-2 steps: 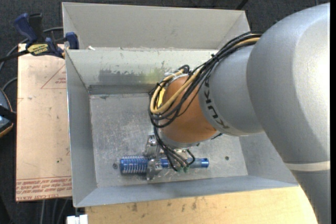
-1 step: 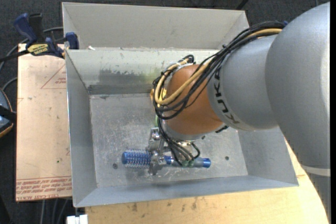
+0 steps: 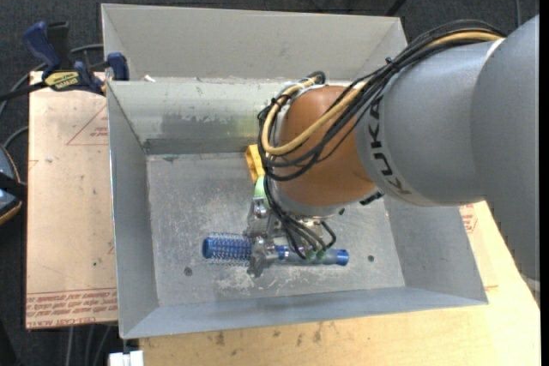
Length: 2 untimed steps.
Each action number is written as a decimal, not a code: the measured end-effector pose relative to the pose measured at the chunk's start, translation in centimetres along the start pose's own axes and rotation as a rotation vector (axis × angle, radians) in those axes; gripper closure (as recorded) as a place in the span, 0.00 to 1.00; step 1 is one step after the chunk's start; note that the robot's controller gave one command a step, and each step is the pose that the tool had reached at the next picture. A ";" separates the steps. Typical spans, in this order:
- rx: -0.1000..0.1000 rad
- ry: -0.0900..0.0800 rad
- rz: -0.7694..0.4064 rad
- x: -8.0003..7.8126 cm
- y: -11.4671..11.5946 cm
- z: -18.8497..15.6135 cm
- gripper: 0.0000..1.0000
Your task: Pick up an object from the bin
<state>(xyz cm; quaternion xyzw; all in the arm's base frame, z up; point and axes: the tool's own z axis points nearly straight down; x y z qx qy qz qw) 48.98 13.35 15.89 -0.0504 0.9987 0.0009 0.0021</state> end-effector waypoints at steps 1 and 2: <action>0.001 0.003 -0.001 0.0 0.0 -1.1 1.00; 0.001 0.002 -0.002 -0.1 0.1 -2.5 1.00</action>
Offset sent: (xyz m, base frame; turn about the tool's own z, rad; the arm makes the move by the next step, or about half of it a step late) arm 0.0000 0.0000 0.0112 0.0000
